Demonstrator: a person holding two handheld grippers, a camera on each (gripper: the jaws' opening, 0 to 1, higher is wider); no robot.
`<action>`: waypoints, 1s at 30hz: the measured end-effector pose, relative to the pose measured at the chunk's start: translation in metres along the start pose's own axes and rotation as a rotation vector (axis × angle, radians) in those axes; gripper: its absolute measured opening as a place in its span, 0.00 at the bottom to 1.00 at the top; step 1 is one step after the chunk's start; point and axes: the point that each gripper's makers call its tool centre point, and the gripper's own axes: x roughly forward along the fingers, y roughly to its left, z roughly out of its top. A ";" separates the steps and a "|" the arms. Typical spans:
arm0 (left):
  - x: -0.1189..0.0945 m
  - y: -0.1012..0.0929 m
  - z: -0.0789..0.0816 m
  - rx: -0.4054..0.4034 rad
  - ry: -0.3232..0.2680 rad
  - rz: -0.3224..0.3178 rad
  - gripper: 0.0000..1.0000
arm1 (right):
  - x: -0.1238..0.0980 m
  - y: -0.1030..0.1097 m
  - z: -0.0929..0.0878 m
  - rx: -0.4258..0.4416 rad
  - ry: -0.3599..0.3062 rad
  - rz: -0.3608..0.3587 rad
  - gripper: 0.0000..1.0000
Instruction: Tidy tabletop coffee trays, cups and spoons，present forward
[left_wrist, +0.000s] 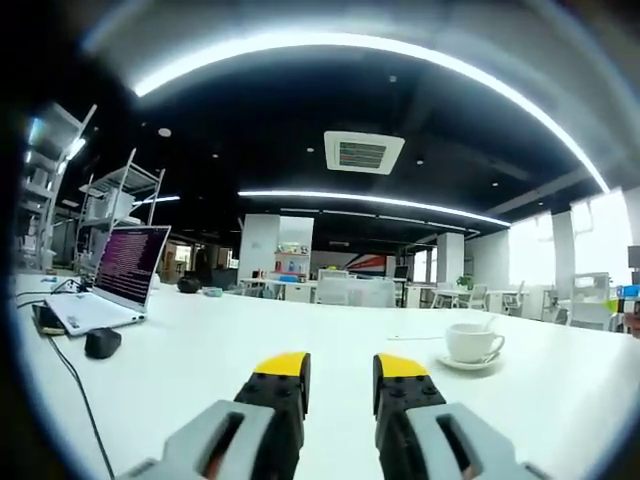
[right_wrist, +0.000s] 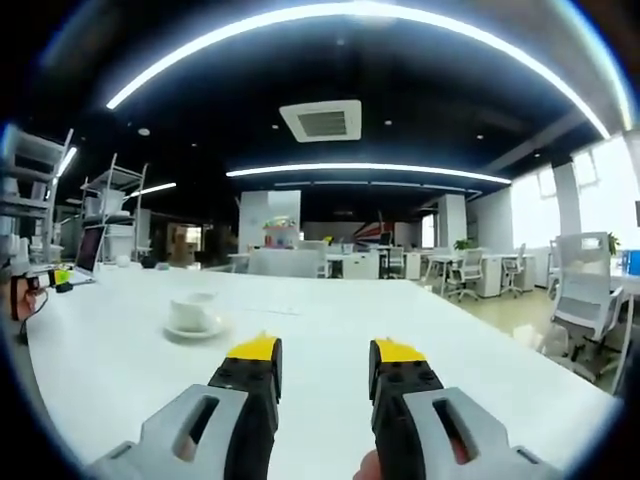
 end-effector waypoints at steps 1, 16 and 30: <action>0.000 0.000 0.000 0.000 -0.001 0.001 0.27 | 0.000 0.000 0.000 0.001 0.001 -0.001 0.35; -0.002 -0.003 0.001 -0.005 -0.006 -0.001 0.27 | -0.006 -0.002 -0.001 0.002 0.000 -0.003 0.35; -0.002 -0.006 0.000 -0.005 -0.003 -0.002 0.27 | -0.010 -0.004 -0.004 0.008 0.003 -0.007 0.35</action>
